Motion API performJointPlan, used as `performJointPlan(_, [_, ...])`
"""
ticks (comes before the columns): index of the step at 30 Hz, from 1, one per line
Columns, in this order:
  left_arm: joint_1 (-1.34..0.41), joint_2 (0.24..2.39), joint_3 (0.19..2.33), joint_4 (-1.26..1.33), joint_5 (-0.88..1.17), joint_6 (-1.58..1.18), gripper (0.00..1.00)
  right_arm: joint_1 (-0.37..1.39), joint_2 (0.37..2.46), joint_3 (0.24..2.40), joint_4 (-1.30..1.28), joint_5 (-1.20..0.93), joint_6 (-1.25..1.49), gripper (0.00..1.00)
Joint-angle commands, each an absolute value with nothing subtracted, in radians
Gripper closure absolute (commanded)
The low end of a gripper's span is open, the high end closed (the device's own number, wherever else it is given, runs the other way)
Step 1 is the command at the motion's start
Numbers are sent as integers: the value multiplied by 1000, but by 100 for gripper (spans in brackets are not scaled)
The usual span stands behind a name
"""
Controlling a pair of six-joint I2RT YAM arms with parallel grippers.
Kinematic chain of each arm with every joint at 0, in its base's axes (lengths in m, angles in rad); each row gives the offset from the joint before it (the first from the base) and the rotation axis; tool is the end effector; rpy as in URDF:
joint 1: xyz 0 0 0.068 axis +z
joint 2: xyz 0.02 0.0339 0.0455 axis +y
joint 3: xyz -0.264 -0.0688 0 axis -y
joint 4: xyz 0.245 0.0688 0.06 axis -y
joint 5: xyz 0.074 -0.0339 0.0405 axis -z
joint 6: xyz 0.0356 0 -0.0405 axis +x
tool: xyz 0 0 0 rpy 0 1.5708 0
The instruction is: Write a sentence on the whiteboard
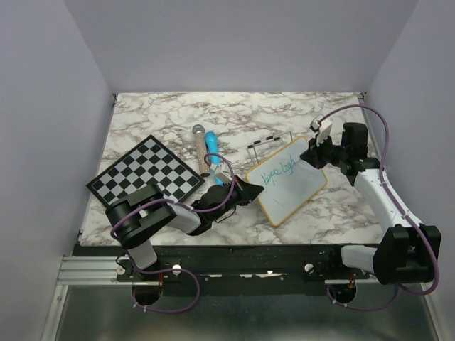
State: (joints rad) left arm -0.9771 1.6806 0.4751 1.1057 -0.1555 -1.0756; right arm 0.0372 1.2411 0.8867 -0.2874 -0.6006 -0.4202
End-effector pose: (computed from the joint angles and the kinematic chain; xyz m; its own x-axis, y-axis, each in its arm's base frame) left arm 0.1730 -0.2465 0.1576 -0.6711 -0.5594 -0.4864 0.2991 0.3960 -0.8682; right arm 0.2670 0.0301 0.2726 -0.3491 -0.3498 -0.8693 -0.6851 0.7283 -0.0179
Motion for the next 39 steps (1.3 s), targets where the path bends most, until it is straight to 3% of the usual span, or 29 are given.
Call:
performJointPlan(1, [-982, 1678, 462, 1115, -129, -1035, 100, 34, 1230, 861, -333, -606, -434, 99])
performJointPlan(28, [-982, 1677, 462, 1115, -124, -1025, 100, 8, 1131, 976, -341, -560, -381, 99])
performJointPlan(39, [-982, 1690, 457, 1132, -109, -1012, 100, 5, 1069, 877, -244, -607, -341, 99])
